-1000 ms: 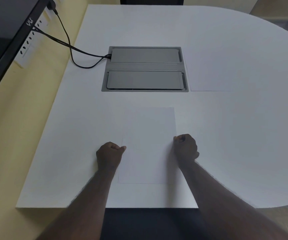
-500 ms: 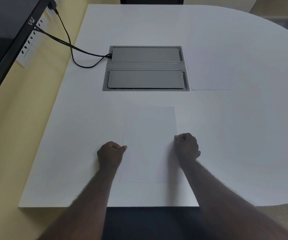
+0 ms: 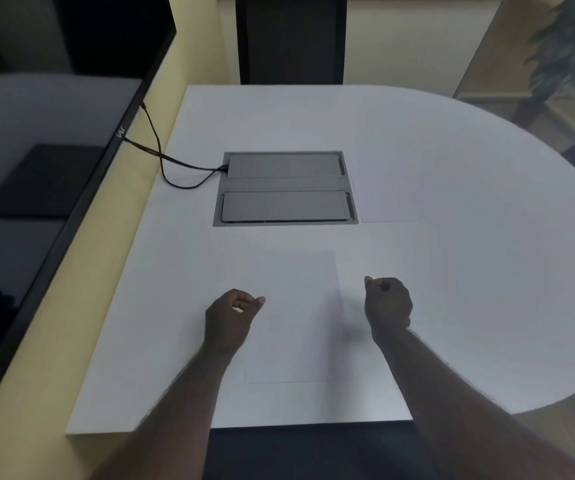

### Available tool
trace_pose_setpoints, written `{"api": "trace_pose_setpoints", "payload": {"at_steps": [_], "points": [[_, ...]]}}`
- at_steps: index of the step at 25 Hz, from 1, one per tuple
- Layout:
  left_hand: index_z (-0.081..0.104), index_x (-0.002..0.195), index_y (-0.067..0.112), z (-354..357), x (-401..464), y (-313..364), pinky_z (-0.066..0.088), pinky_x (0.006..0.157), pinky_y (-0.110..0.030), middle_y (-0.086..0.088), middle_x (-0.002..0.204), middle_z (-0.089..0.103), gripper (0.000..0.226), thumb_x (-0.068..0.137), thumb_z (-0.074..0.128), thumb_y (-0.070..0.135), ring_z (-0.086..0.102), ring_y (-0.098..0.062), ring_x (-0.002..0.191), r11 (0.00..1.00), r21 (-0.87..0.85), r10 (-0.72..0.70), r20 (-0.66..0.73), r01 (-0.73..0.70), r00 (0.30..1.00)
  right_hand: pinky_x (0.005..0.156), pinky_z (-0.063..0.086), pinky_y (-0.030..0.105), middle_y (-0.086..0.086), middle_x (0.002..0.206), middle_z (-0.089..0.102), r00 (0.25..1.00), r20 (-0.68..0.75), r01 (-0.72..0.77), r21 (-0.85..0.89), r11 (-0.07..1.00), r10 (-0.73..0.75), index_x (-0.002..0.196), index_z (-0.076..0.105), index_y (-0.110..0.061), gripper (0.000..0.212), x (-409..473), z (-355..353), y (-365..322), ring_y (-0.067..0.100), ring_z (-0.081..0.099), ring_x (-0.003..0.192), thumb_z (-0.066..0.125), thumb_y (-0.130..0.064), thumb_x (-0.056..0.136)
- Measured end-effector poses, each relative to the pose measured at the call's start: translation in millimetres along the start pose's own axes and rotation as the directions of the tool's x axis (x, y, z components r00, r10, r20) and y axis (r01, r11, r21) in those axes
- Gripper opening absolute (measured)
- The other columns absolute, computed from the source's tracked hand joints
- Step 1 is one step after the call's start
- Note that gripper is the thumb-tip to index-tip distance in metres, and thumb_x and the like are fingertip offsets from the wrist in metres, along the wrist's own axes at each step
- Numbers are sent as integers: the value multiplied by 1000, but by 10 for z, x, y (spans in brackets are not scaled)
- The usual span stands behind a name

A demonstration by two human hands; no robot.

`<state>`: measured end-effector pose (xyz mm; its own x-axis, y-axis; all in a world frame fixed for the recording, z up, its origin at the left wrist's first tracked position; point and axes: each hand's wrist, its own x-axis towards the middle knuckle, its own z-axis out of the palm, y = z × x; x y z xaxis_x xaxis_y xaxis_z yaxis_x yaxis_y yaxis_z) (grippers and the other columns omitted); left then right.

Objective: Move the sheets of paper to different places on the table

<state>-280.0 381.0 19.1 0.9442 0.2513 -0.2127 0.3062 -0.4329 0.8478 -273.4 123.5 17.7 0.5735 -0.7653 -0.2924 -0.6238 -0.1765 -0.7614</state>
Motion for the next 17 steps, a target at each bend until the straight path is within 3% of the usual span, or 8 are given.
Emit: {"api": "trace_pose_setpoints", "payload": {"at_steps": [7,17], "points": [[67,75,17,-105,-151,654,42,60,-22,8,71,64,21,79,77,34,54,-6,63,985,-75,160,20,-158,987,95,47,49,-5,89,67,998,-21,68,107,992,-66,79,59,-23,15,-217,-674,-322,24,62,90,61,-34,89],[68,79,16,333,-725,1432,43,59,-25,5,75,64,19,81,76,32,46,-2,54,929,-210,328,77,-306,942,98,45,54,-15,80,63,976,-128,204,239,949,-178,75,55,-27,19,-166,-1730,-219,5,56,77,63,-37,89]]}}
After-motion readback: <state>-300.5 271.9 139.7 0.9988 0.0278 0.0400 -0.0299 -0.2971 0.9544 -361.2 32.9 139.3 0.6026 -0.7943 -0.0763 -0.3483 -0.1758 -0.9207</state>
